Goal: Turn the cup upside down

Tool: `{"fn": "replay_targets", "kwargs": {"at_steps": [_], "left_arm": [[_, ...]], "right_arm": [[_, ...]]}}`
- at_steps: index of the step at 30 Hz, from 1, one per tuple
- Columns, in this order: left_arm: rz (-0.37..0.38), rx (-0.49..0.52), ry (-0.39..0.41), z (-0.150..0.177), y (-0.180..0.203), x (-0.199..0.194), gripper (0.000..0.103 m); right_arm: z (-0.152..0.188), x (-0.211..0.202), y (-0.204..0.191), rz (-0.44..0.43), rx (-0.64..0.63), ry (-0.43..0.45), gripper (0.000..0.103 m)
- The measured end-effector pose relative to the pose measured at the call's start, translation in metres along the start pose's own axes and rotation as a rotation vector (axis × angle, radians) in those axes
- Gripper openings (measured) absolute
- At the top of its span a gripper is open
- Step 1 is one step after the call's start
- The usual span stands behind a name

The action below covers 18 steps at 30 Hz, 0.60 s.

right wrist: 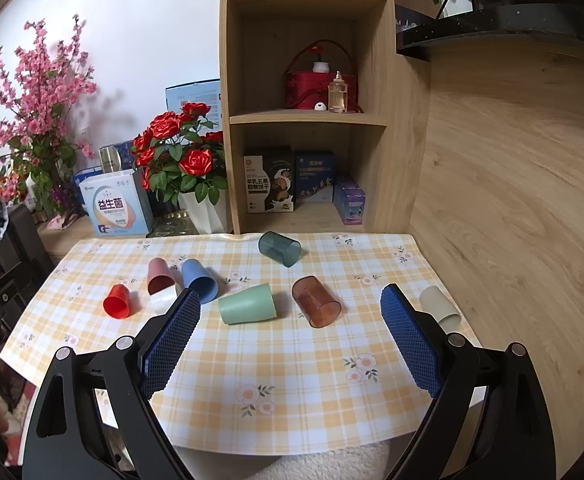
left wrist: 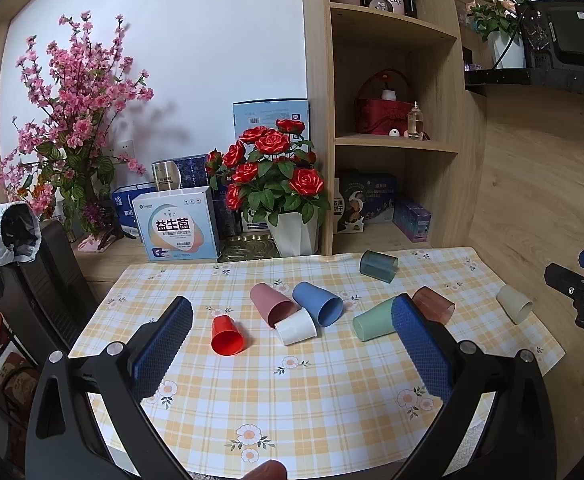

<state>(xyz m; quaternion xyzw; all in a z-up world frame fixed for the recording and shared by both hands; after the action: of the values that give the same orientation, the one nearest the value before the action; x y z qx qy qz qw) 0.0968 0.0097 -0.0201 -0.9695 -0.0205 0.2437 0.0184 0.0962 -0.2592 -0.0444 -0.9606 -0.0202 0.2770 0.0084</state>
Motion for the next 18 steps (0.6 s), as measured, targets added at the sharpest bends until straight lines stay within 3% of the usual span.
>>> {"fn": "replay_targets", "kwargs": {"at_steps": [18], "left_arm": [[-0.017,-0.001,0.008,-0.0005,-0.0033,-0.0026,0.097]], "right_arm": [[0.0020,-0.0021,-0.0002,0.006,0.001,0.004,0.089]]}}
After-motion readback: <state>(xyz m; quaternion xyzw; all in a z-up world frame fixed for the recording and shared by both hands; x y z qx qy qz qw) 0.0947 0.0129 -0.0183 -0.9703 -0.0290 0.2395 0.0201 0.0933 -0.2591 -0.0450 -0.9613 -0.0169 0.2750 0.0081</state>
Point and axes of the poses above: each gripper's, at about its wrist camera, not at the fingertips, and x roughly the way its jaws point, y to its right, z to its underside, the point moved 9 cm from there along x, roughly the way its jaws point, and after that the axes turned 3 degrees about -y, right-handed, at the moved point
